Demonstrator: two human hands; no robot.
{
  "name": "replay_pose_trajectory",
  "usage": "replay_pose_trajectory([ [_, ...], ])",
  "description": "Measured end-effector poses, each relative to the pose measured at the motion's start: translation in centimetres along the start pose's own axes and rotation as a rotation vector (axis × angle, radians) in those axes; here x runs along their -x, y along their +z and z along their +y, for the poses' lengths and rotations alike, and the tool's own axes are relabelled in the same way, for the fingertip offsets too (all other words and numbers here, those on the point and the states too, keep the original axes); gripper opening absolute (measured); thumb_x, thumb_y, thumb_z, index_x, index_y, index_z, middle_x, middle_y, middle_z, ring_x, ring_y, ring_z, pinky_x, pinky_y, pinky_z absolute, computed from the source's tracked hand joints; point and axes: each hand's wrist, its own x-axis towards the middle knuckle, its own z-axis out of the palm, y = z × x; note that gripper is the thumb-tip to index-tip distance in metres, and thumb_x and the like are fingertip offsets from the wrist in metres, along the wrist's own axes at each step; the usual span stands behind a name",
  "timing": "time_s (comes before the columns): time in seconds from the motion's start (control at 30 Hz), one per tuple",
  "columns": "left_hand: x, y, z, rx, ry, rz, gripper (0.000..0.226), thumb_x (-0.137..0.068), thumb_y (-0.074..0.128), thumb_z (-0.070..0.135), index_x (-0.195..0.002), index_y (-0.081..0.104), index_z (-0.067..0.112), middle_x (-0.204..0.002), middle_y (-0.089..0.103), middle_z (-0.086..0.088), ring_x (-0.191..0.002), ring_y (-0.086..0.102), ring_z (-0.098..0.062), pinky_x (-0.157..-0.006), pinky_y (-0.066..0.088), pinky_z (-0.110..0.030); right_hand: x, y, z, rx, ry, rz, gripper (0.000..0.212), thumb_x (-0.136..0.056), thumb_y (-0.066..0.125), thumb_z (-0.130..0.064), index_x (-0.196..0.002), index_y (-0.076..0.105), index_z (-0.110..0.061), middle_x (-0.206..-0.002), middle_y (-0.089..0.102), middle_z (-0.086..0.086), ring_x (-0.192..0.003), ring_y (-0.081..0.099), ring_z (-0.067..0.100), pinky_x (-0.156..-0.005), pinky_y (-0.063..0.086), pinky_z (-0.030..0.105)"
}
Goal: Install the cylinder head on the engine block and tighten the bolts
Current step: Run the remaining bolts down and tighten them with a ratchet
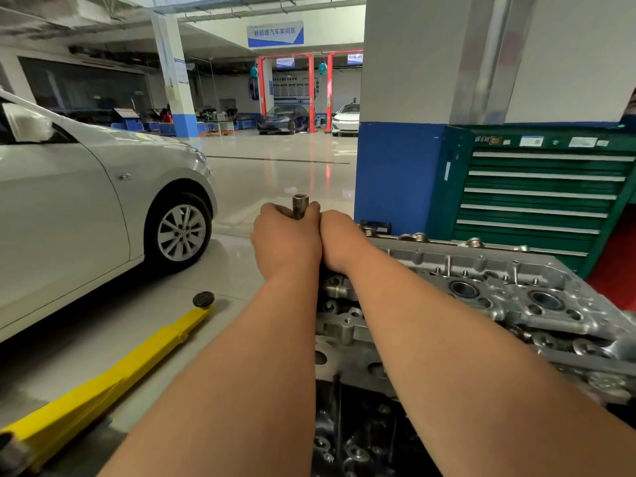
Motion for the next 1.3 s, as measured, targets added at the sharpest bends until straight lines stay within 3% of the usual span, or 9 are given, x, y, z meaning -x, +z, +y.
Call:
replay_pose_trajectory([
  [0.13, 0.2, -0.35, -0.19, -0.008, 0.047, 0.004, 0.028, -0.085, 0.065, 0.045, -0.08, 0.051, 0.02, -0.076, 0.052, 0.011, -0.063, 0.044, -0.003, -0.051, 0.024, -0.019, 0.11, 0.07, 0.09, -0.056, -0.045, -0.022, 0.023, -0.09, 0.049, -0.001, -0.073, 0.048, -0.018, -0.068, 0.05, -0.002, -0.061, 0.048, 0.016, -0.056, 0.036, 0.029],
  [0.33, 0.68, -0.26, -0.04, -0.045, 0.112, -0.01, 0.024, -0.089, 0.055, 0.042, -0.09, 0.056, 0.018, -0.098, 0.064, -0.002, -0.095, 0.057, -0.023, -0.07, 0.036, -0.03, 0.42, -0.12, 0.36, -0.199, -0.027, -0.028, 0.035, -0.087, 0.051, -0.001, -0.059, 0.047, -0.022, -0.06, 0.05, -0.001, -0.055, 0.045, 0.015, -0.05, 0.032, 0.028],
  [0.57, 0.55, -0.41, -0.07, 0.001, 0.155, 0.003, 0.019, -0.089, 0.061, 0.04, -0.09, 0.057, 0.022, -0.097, 0.065, 0.002, -0.1, 0.058, -0.021, -0.073, 0.038, -0.029, -0.14, 0.13, 0.09, -0.092, -0.033, -0.041, 0.033, -0.088, 0.049, -0.001, -0.063, 0.045, -0.022, -0.064, 0.051, -0.001, -0.058, 0.047, 0.016, -0.053, 0.036, 0.028],
  [0.67, 0.69, -0.44, -0.03, 0.017, 0.189, 0.006, 0.029, -0.094, 0.055, 0.037, -0.114, 0.064, 0.018, -0.107, 0.068, 0.0, -0.105, 0.06, -0.021, -0.076, 0.036, -0.025, -0.02, -0.05, 0.19, -0.12, -0.068, -0.065, 0.036, -0.088, 0.05, 0.0, -0.062, 0.047, -0.024, -0.063, 0.052, -0.003, -0.057, 0.047, 0.015, -0.054, 0.038, 0.029],
  [0.73, 0.73, -0.42, 0.09, 0.045, 0.167, -0.015, 0.04, -0.094, 0.053, 0.038, -0.13, 0.054, 0.021, -0.114, 0.066, -0.002, -0.108, 0.059, -0.02, -0.078, 0.036, -0.024, 0.03, -0.09, 0.32, -0.132, -0.056, -0.058, 0.037, -0.087, 0.05, 0.002, -0.059, 0.048, -0.021, -0.059, 0.05, -0.001, -0.053, 0.044, 0.014, -0.049, 0.033, 0.027],
  [0.97, 0.32, -0.44, 0.0, 0.038, 0.165, -0.008, 0.025, -0.084, 0.068, 0.039, -0.09, 0.049, 0.024, -0.083, 0.056, 0.012, -0.105, 0.056, -0.024, -0.073, 0.038, -0.029, -0.2, 0.15, 0.2, -0.067, -0.021, -0.038, 0.033, -0.088, 0.049, -0.001, -0.062, 0.042, -0.02, -0.062, 0.047, -0.001, -0.056, 0.044, 0.015, -0.048, 0.03, 0.026],
  [1.07, 0.31, -0.45, -0.19, 0.039, 0.211, -0.006, 0.015, -0.092, 0.059, 0.035, -0.098, 0.055, 0.022, -0.084, 0.055, 0.012, -0.107, 0.056, -0.025, -0.078, 0.041, -0.031, -0.01, -0.17, 0.18, -0.102, -0.069, -0.059, 0.035, -0.087, 0.049, 0.001, -0.061, 0.045, -0.022, -0.061, 0.05, -0.002, -0.056, 0.046, 0.016, -0.05, 0.033, 0.028],
  [1.17, 0.59, -0.4, 0.03, 0.067, 0.213, -0.046, 0.03, -0.095, 0.054, 0.032, -0.121, 0.054, 0.017, -0.09, 0.053, 0.012, -0.112, 0.054, -0.023, -0.079, 0.038, -0.028, 0.14, -0.27, 0.43, -0.163, -0.037, -0.053, 0.035, -0.089, 0.05, 0.001, -0.06, 0.048, -0.02, -0.059, 0.05, 0.0, -0.053, 0.042, 0.015, -0.049, 0.032, 0.027],
  [1.3, 0.75, -0.2, 0.19, 0.063, 0.199, -0.023, 0.036, -0.083, 0.067, 0.039, -0.108, 0.053, 0.018, -0.092, 0.057, 0.01, -0.108, 0.047, -0.018, -0.076, 0.034, -0.026, -0.13, -0.06, 0.45, -0.156, 0.018, -0.02, 0.032, -0.091, 0.049, -0.003, -0.063, 0.041, -0.018, -0.063, 0.044, -0.001, -0.056, 0.04, 0.013, -0.048, 0.028, 0.025],
])
